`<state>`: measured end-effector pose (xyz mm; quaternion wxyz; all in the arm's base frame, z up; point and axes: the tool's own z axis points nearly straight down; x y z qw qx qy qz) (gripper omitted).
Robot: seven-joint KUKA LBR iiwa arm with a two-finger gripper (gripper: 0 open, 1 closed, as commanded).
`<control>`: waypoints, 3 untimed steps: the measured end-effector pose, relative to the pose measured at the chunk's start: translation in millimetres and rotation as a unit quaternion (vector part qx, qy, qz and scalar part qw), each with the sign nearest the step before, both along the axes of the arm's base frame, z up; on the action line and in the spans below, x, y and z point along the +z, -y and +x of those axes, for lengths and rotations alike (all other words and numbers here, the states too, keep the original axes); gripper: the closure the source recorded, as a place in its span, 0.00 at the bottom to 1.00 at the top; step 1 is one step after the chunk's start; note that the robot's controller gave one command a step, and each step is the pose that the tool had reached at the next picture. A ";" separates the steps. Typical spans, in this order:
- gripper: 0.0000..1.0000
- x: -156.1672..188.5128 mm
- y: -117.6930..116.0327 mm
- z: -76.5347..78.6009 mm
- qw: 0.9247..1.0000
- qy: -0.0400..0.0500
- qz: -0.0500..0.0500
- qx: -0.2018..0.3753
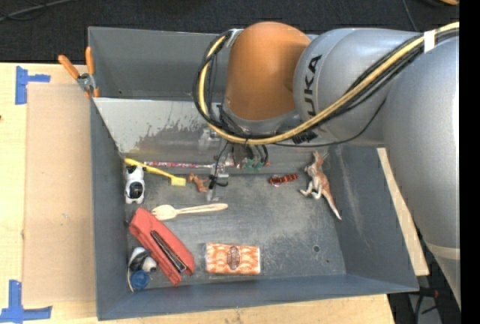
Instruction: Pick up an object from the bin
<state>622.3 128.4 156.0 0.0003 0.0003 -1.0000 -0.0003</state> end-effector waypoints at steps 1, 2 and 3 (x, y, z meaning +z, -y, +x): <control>0.00 -57.2 21.3 -5.7 0.999 0.001 0.001 0.033; 0.00 -104.6 29.7 -8.4 0.999 0.001 0.001 0.036; 1.00 21.9 -5.3 -40.4 0.988 -0.001 0.001 0.153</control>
Offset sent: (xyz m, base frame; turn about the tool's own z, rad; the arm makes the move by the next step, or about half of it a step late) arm -0.0183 -0.0244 -0.0704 -0.0424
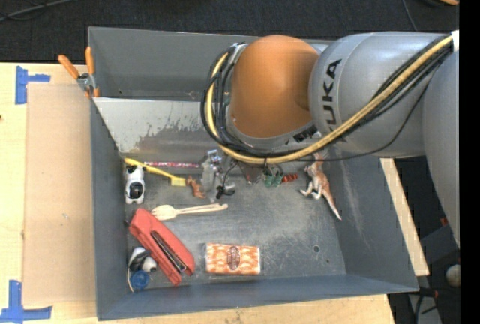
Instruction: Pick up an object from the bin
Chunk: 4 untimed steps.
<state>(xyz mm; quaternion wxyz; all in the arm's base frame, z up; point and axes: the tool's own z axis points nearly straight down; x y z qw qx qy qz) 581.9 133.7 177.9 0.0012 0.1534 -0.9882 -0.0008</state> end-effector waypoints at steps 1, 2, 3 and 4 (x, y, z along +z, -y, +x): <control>0.00 -0.1 0.7 0.1 1.000 0.000 0.000 -0.002; 0.00 -0.1 0.7 0.1 1.000 0.000 0.000 -0.002; 0.00 -44.8 -4.5 -15.9 0.999 0.001 0.000 -0.039; 0.00 -81.3 -2.6 -16.0 0.999 0.004 0.001 -0.041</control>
Offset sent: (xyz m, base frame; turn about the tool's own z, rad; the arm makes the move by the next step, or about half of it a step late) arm 0.0000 0.0000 0.0000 0.0000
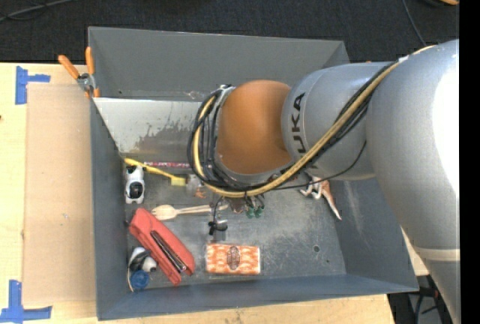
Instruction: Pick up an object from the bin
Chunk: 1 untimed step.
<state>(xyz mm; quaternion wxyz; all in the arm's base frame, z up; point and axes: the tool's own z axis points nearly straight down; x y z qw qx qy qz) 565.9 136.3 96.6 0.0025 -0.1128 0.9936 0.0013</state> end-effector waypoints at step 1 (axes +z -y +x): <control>0.00 -16.8 20.1 -3.9 0.996 -0.003 0.000 -0.093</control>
Offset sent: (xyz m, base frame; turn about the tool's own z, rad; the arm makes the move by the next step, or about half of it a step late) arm -0.0250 -0.0745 0.0318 0.1119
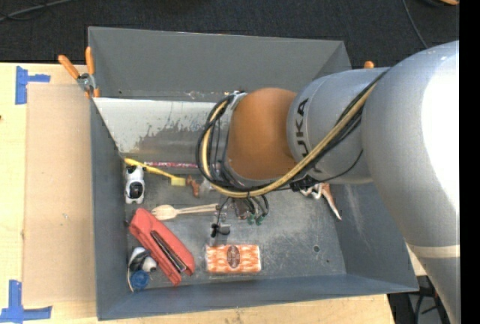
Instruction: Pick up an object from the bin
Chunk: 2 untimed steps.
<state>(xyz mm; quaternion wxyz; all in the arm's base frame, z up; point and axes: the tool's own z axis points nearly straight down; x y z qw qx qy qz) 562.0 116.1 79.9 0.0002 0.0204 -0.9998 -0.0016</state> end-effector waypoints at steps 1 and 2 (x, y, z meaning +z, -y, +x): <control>0.00 33.2 39.6 -16.6 1.000 -0.001 0.000 0.025; 0.00 46.4 40.8 -25.1 1.000 -0.003 0.000 -0.016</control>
Offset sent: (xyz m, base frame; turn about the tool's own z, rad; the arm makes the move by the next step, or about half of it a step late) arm -0.0308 -0.0296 0.0518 0.0733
